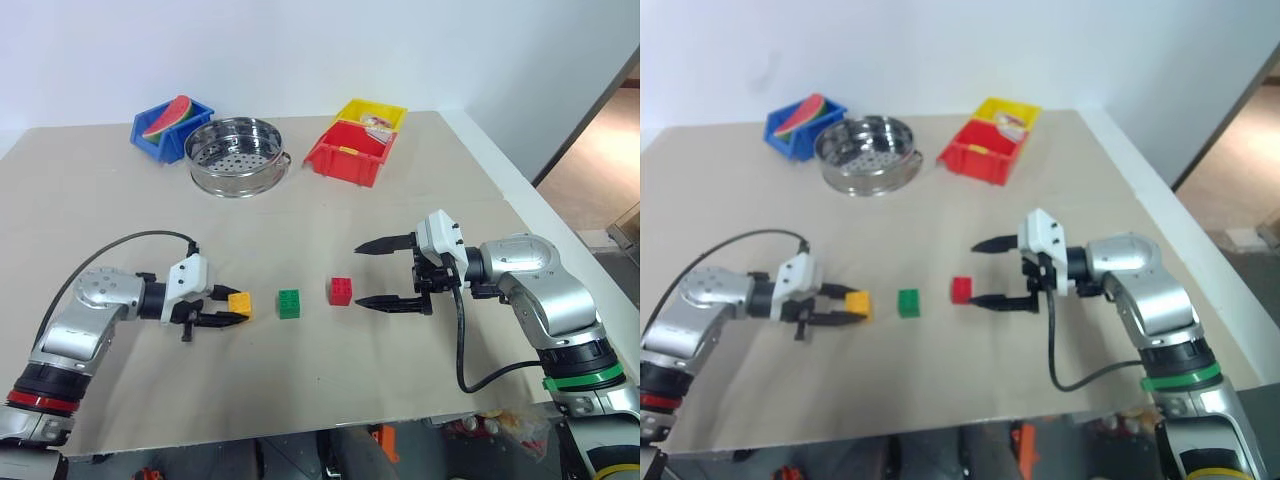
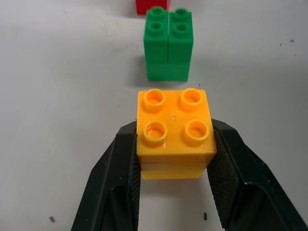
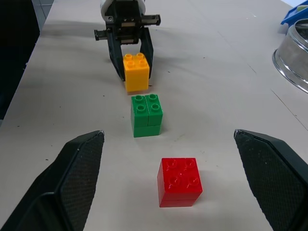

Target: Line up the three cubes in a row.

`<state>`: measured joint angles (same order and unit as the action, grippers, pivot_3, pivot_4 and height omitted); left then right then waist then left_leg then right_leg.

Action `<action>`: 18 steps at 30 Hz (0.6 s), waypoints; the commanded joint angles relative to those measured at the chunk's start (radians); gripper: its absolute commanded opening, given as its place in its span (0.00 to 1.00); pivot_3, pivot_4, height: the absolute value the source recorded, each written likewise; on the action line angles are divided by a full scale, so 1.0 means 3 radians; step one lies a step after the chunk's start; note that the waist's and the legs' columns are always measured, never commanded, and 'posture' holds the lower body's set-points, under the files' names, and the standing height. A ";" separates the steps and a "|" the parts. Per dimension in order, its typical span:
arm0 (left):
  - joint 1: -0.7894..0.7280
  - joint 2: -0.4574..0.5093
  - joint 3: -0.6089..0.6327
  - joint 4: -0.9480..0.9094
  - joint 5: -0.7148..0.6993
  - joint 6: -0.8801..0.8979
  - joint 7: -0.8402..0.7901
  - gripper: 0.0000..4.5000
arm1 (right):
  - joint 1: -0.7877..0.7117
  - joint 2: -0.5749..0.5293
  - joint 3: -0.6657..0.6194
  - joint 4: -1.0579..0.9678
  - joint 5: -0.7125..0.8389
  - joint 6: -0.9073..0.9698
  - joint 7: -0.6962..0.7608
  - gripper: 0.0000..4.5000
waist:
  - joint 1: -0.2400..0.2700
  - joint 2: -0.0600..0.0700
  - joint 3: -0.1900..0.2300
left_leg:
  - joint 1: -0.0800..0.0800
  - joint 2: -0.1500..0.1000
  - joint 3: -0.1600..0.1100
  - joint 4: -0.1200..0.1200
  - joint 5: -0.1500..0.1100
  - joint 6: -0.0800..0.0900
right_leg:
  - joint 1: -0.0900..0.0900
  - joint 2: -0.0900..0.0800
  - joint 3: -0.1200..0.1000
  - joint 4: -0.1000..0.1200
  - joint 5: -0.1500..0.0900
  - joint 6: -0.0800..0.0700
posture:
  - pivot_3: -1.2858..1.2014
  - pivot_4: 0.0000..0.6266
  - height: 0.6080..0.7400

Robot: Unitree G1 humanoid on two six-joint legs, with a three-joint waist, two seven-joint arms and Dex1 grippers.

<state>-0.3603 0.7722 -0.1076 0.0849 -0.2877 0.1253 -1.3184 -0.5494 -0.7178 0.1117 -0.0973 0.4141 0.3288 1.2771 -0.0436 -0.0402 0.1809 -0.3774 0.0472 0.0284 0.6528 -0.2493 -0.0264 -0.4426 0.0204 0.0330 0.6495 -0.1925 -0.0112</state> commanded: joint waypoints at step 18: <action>-0.0080 0.0073 0.0001 0.0165 0.0137 -0.0212 -0.0077 1.00 | 0.0077 -0.0079 -0.0112 -0.0179 0.0040 -0.0018 -0.0044 1.00 | 0.0001 0.0000 0.0000 | 0.0001 0.0000 0.0000 0.0002 0.0000 0.0000 | 0.0001 0.0000 0.0000 0.0002 0.0001 0.0001 | 0.52 0.24 1.00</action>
<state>-0.3654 0.7715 -0.1404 0.1469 -0.2434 0.0717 -1.3395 -0.5227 -0.7273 0.1108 -0.1153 0.4140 0.3295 1.2645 -0.0433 -0.0402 0.1809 -0.3769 0.0472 0.0284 0.6533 -0.2493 -0.0264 -0.4422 0.0205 0.0331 0.6500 -0.1921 -0.0107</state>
